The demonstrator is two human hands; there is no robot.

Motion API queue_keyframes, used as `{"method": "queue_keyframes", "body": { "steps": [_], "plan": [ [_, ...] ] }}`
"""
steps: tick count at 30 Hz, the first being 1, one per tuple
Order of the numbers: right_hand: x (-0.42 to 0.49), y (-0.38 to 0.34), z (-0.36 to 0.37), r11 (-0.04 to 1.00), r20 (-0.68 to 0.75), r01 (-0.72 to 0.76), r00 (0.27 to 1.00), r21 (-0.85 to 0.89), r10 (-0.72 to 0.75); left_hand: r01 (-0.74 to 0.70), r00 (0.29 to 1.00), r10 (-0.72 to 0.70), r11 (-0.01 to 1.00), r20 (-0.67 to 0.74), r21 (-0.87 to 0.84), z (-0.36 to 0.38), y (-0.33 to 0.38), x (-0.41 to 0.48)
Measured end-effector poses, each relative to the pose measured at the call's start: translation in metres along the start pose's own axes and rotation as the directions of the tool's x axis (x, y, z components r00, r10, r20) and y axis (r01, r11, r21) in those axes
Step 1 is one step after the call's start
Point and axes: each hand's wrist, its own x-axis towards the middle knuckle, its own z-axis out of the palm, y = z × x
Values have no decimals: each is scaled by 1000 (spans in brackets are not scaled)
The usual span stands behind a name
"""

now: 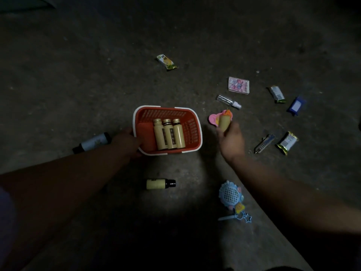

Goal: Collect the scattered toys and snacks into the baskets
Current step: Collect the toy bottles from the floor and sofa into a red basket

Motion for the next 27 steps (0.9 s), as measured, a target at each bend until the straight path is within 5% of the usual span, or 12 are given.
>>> {"method": "queue_keyframes", "body": {
  "steps": [4,8,13,16,19,22,24,27],
  "plan": [
    [1,-53,11,974,171,225,959,34,-227,-4,999,4,1000,31,-20,-3,3,5],
    [2,-77,37,969,304,236,931,-75,-203,-6,998,11,997,68,-77,-3,6,6],
    [-9,-110,59,950,414,306,859,56,-301,-18,995,30,992,95,-125,-9,8,3],
    [-15,-131,76,942,486,335,826,-13,-287,-11,993,28,989,113,-148,-15,12,2],
    [-18,-140,81,956,439,291,862,-22,-252,19,993,2,986,122,-164,-21,14,5],
    [-32,-138,73,920,224,390,893,45,-390,26,995,-3,977,104,-213,-34,14,7],
    [-54,-127,67,849,192,527,831,28,-522,8,996,9,978,84,-206,-43,15,11],
    [-89,-97,73,643,393,763,614,-71,-685,-3,999,14,976,49,-217,-64,11,20]
  ]
}}
